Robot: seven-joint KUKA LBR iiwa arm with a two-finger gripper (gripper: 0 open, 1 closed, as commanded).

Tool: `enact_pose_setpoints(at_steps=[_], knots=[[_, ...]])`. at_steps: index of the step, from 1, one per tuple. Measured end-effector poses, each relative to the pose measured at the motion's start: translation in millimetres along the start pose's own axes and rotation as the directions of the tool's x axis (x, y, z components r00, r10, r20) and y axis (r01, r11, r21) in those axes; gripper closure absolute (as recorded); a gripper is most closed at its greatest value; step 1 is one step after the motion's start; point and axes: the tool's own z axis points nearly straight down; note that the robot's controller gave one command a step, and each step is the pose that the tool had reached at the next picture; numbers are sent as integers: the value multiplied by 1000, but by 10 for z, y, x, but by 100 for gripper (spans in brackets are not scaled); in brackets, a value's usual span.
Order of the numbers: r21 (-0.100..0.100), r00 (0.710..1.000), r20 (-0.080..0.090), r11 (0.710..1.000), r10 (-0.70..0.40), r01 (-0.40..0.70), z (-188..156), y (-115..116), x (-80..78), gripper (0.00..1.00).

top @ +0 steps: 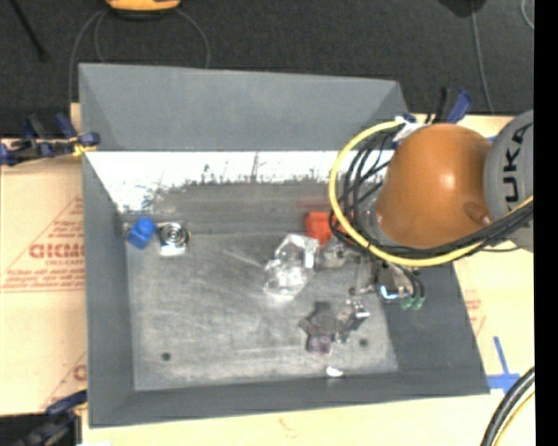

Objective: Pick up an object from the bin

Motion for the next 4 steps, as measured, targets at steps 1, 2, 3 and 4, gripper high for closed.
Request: enact_pose_setpoints(at_steps=[1, 2, 3, 4], knots=[[-4, 974, -4, 974, 226, -226, 1209, -4, -96, 0], [1, 999, -5, 999, 54, -54, 1113, -541, 335, 0], [-3, 972, -3, 972, 235, -235, 496, -441, -76, 0], [1, 992, 0, 992, 126, -126, 1169, -870, 380, 0]])
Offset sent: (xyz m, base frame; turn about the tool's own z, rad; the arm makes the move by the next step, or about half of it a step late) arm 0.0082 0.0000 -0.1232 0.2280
